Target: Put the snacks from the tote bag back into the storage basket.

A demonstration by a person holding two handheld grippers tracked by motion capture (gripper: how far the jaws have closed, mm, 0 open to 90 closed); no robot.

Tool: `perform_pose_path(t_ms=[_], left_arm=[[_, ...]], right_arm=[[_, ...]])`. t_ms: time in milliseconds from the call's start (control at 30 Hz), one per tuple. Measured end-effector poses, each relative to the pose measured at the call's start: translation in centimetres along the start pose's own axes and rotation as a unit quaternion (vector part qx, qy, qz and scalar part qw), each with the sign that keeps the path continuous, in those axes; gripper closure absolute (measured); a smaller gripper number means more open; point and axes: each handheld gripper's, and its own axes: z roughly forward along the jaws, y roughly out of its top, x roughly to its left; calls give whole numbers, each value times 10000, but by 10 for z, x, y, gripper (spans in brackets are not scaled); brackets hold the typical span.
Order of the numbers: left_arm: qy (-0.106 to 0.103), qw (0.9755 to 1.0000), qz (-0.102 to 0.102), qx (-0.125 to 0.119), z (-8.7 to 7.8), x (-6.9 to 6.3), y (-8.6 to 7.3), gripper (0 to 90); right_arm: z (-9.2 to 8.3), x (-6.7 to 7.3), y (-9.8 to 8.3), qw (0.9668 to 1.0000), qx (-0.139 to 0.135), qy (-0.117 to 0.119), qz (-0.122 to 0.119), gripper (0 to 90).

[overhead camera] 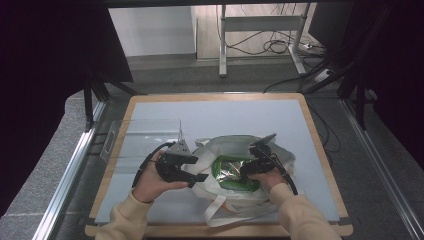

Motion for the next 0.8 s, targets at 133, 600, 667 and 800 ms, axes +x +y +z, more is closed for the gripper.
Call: perform_pose_path(t_ms=[133,600,667,800], left_arm=[[0,10000,-14,-4,0,-1,0,319],[16,10000,-4,18,1,0,-1,324],[19,10000,23,17,0,1,-1,324],[22,10000,-14,-4,0,1,-1,324]], right_arm=[[-1,-1,-1,9999,-88,78,-11,373],[-4,-8,-4,9962,-211,808,242,833],[-5,-8,-4,9964,-240,795,143,840],[-11,-7,-5,9962,-395,765,104,854]])
